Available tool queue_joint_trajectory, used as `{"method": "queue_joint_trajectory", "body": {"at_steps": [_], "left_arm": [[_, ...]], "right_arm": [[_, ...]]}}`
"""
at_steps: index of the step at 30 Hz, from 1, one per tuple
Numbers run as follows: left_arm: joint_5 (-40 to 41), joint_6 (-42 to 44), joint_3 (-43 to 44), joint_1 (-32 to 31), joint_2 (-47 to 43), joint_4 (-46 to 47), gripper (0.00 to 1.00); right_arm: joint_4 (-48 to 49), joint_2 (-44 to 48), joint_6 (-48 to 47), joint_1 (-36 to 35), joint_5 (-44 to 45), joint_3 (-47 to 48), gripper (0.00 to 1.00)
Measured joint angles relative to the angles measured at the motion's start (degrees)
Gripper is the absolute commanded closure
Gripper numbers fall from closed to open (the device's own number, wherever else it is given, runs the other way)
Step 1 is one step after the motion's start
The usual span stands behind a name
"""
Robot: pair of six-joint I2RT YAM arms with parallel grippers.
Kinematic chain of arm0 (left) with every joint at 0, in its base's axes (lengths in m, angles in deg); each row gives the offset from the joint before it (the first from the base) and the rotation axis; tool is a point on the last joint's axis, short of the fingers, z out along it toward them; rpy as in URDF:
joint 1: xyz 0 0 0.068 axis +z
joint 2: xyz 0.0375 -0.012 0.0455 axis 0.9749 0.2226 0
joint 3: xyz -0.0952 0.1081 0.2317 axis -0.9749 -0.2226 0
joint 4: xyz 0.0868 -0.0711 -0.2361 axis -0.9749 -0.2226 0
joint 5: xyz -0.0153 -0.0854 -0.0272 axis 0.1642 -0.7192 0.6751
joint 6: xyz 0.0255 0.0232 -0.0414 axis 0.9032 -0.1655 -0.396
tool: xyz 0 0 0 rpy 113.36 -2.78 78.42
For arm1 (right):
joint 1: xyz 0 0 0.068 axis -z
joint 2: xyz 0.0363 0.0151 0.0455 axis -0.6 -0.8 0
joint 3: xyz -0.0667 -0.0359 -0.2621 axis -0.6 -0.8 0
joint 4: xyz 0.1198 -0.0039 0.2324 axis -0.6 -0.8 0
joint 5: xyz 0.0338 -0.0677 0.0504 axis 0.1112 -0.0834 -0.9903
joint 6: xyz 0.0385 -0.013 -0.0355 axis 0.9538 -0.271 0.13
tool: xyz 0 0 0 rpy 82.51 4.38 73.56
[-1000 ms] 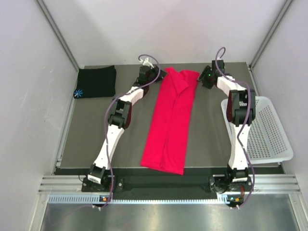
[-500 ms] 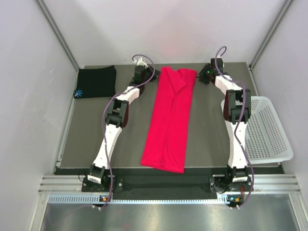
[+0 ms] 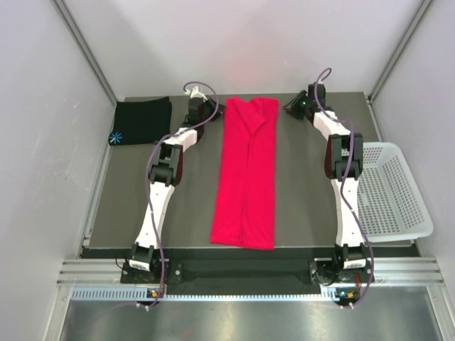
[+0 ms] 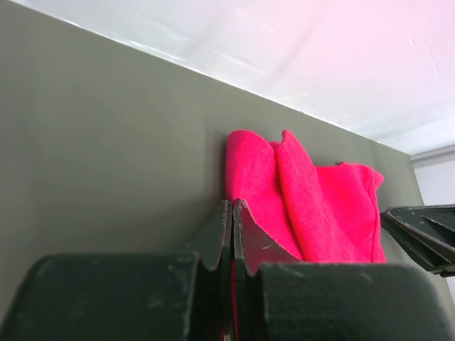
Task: Fold and stack the t-shirts
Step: Fold the tshirt
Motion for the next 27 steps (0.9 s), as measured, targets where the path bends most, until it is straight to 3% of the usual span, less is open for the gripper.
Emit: {"method": "queue_joint_trajectory", "body": {"at_steps": [5,10,11,18,27], "left_arm": [[0.07,0.81,0.35,1.2,0.0,-0.5,1.0],[0.2,1.29,0.46,1.88,0.0,-1.18,0.81],[0.24,1.44,0.5,1.95,-0.07,-1.22,0.69],[1.11,3.89,0.63,2.34,-3.45,-6.49,0.49],[-0.15,7.91,-8.44,3.28,-15.78,-13.77,0.47]], "right_arm": [[0.81,-0.68,0.42,-0.57,-0.37,0.7,0.66],[0.22,-0.55,-0.81,-0.72,-0.85,1.05,0.61],[-0.15,-0.39,-1.25,-0.74,-1.07,1.05,0.61],[-5.95,1.33,-4.74,-0.79,-2.8,1.03,0.58],[-17.0,6.05,-11.78,-0.81,-3.87,-1.27,0.55]]}}
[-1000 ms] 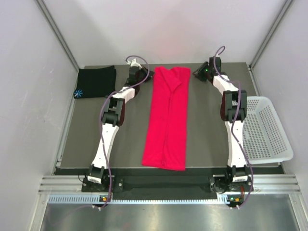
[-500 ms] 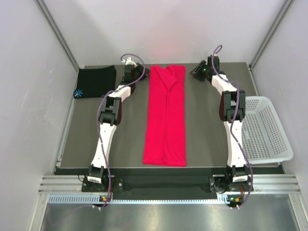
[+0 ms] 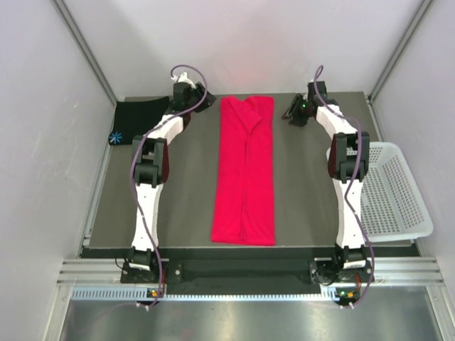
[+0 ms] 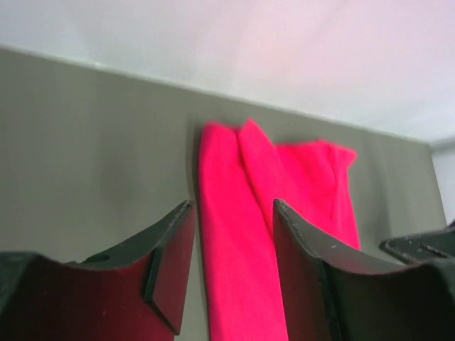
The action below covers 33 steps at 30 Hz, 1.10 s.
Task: Fold and stack the t-shirts
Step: Fold the tshirt
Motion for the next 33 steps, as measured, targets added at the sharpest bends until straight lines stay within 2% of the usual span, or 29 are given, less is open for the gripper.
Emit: {"method": "queue_joint_trajectory", "body": {"at_steps": [3,6,10,15,18,21,25,33], "left_arm": [[-2.36,1.31,-8.24,0.46,-7.04,-2.23,0.54],[-4.59,2.56,-18.78,0.74,-15.61,-5.33,0.55],[-6.1,3.54,-35.91,0.55,-29.51,-10.43,0.53],[-6.71,5.03,-51.04,-1.31,-45.51,-17.62,0.51],[-7.28,4.61,-59.49,-3.17,-55.08,-19.93,0.5],[-8.04,2.86,-68.5,-4.94,-65.2,-21.55,0.5],[-8.5,0.17,-74.55,-5.64,-73.72,-23.3,0.5],[-8.52,-2.64,-81.94,-5.68,-81.92,-26.47,0.5]], "right_arm": [[-3.58,5.66,-3.34,0.0,-0.22,-6.29,0.54],[-6.05,14.36,-6.1,-0.02,-0.17,-16.09,0.53],[-7.69,28.41,-8.61,-0.33,-0.61,-29.77,0.53],[-7.8,46.47,-10.64,-3.61,-1.64,-46.82,0.51],[-5.84,53.48,-10.82,-6.99,-3.56,-55.56,0.5],[-2.27,54.8,-9.68,-9.03,-6.47,-60.54,0.49],[4.28,52.06,-6.14,-8.96,-8.94,-61.94,0.48],[15.15,41.75,-0.11,-8.98,-11.1,-53.72,0.46]]}}
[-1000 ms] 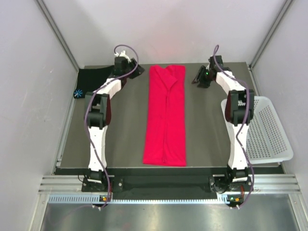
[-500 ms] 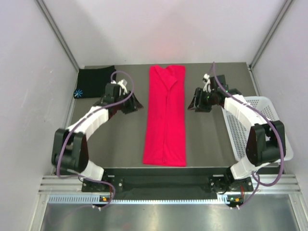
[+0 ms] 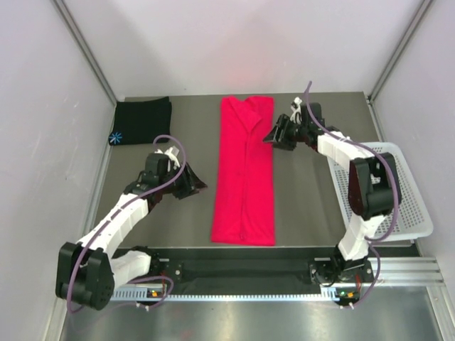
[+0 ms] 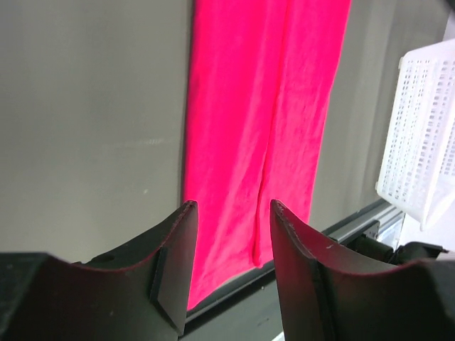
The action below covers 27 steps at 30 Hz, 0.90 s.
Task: Fold and stack the t-shirts
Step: Fold the tshirt
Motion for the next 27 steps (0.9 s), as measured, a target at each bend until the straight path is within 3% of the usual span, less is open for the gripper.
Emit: {"method": "queue_joint_trajectory", "body": {"at_steps": [7,14,27], "left_arm": [[-1.2,-1.73,-2.54,0.0,-2.45,-0.98,0.5],[-1.75,-1.66,-2.51,0.0,-1.88,-0.79,0.5],[-4.24,-1.29,-1.95,0.0,3.56,-0.48,0.51]], "right_arm": [[12.28,-12.5,7.02,-0.04,0.96,9.55,0.47],[18.1,-25.27,12.9,-0.15,2.75,19.02,0.49],[23.56,-35.17,20.68,-0.15,4.52,29.33,0.52]]}}
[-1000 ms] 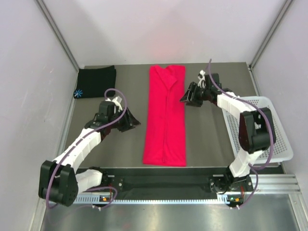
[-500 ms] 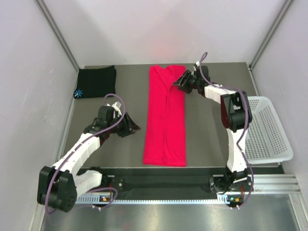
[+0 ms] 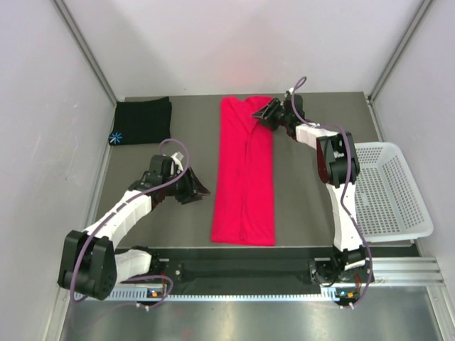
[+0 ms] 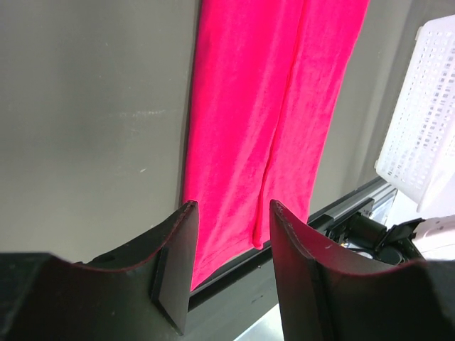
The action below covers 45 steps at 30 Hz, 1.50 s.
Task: Fold and stack the t-shirts
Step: Fold the tshirt
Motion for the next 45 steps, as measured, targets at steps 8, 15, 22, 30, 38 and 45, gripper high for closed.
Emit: {"method": "queue_joint_trajectory", "body": {"at_steps": [8,15,22,30,38,45], "left_arm": [[-0.28,1.09,1.79,0.0,0.02,-0.46,0.51],[-0.46,1.14,1.92,0.0,0.33,-0.46,0.51],[-0.46,1.14,1.92,0.0,0.66,-0.46,0.51],[-0.46,1.14,1.92,0.0,0.68,-0.46,0.51],[-0.46,1.11,1.92,0.0,0.7,-0.42,0.51],[-0.48,1.07,1.92,0.0,0.85,-0.39,0.51]], "right_arm": [[0.5,-1.88,2.49,0.0,0.68,1.22,0.53],[3.37,-1.86,4.5,0.07,2.29,-1.75,0.55],[4.7,-1.75,5.84,0.52,3.45,-3.02,0.57],[5.95,-1.77,6.99,0.96,3.61,-2.82,0.67],[7.13,-3.41,8.26,0.9,2.29,1.97,0.95],[7.04,-4.68,8.17,0.48,0.22,4.11,1.0]]}}
